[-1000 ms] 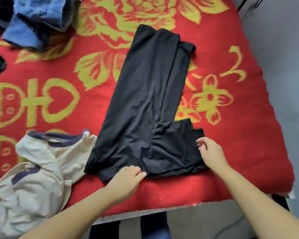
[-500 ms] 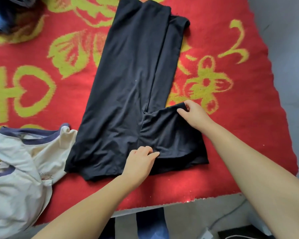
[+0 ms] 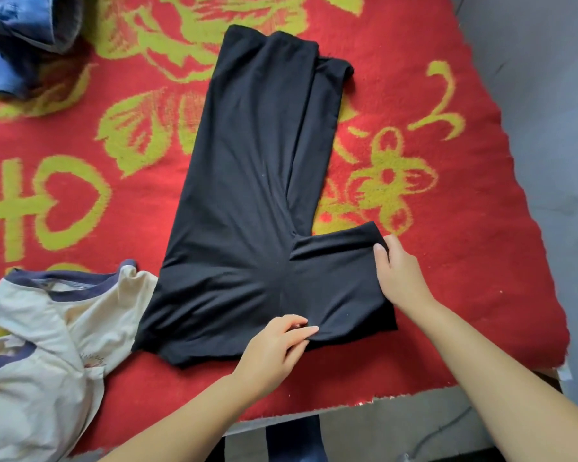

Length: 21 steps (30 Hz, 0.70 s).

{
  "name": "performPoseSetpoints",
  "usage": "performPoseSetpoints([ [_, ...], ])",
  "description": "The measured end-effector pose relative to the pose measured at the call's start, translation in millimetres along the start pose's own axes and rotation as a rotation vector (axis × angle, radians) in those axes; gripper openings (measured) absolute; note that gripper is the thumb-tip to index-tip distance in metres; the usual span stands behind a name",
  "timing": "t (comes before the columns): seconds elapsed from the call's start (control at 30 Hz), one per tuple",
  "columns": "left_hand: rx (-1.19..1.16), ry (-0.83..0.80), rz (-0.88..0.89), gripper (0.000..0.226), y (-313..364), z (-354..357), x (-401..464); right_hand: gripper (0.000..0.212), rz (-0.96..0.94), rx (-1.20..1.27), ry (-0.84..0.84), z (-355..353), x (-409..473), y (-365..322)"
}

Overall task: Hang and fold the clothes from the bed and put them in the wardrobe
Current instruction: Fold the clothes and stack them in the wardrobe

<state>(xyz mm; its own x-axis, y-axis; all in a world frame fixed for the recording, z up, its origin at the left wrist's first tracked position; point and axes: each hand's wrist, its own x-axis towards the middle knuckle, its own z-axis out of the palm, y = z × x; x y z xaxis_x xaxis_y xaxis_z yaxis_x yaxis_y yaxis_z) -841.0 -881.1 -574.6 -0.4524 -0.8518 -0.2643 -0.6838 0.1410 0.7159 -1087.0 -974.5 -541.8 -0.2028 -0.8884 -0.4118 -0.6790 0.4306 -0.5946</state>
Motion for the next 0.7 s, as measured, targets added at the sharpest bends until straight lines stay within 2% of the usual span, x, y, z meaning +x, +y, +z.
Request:
performPoseSetpoints([
  [0.1,0.053,-0.030,0.023,0.035,-1,7,-3,0.013,0.086,-0.183,-0.042,6,-10,21],
  [0.2,0.174,-0.305,-0.036,0.044,10,-4,15,0.026,0.114,-0.439,-0.064,10,-4,27],
  [0.23,0.187,-0.375,-0.065,0.041,13,-12,26,0.028,0.094,-0.413,-0.034,8,4,22],
  [0.27,0.174,-0.367,-0.083,0.035,15,-22,40,0.030,0.063,-0.352,-0.002,4,15,14],
  [0.33,0.113,-0.187,-0.109,0.024,21,-45,77,0.028,-0.029,-0.260,0.028,-2,49,-8],
  [0.4,0.036,-0.015,-0.162,0.022,27,-67,120,0.024,-0.161,-0.200,0.026,-7,92,-39],
  [0.5,0.014,0.107,-0.178,0.030,32,-94,194,0.031,-0.286,-0.013,0.018,-4,162,-102],
  [0.6,0.183,0.162,-0.262,0.036,25,-104,254,0.038,-0.266,0.074,0.017,6,233,-152],
  [0.7,0.396,0.170,-0.413,0.035,6,-102,279,0.043,-0.155,-0.064,0.034,18,290,-180],
])
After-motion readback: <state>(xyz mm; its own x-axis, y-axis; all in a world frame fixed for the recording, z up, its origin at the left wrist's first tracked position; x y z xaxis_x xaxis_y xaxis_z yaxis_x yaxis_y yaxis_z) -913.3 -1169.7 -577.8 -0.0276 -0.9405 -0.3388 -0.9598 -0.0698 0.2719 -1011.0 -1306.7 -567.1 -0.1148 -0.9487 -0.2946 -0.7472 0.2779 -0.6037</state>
